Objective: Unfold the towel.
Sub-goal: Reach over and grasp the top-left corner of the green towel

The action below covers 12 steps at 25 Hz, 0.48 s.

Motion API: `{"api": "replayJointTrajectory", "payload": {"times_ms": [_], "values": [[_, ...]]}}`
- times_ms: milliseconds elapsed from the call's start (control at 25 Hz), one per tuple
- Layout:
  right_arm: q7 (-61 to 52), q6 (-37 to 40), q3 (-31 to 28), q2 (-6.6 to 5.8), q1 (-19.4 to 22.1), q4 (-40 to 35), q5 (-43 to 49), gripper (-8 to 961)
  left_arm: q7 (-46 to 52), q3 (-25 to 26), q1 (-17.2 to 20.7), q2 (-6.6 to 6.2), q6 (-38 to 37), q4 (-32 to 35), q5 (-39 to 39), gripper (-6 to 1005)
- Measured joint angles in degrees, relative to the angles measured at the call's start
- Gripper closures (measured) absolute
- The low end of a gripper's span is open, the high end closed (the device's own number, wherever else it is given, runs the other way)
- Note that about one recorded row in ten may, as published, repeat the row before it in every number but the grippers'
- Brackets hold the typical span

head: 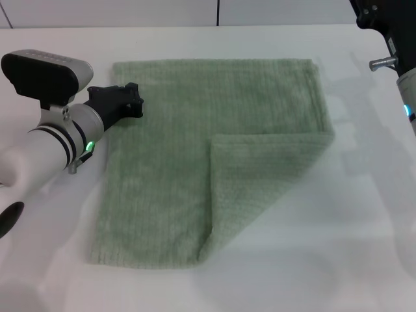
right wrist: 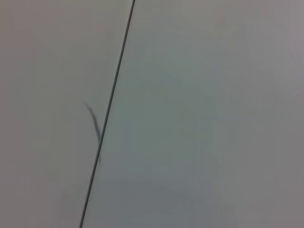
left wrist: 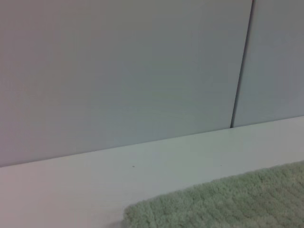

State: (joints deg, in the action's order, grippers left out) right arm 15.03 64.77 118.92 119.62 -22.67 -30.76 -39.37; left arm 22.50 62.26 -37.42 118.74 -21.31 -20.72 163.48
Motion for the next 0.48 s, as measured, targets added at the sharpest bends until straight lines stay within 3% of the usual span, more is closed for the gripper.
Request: {"api": "replayJointTrajectory", "payload": {"times_ms": [480], "values": [[0.00,-0.77,0.16,0.00,0.00,-0.16,0.00,254,-0.03,-0.63,0.34,0.01,0.22,0.15,0.00,989]]}}
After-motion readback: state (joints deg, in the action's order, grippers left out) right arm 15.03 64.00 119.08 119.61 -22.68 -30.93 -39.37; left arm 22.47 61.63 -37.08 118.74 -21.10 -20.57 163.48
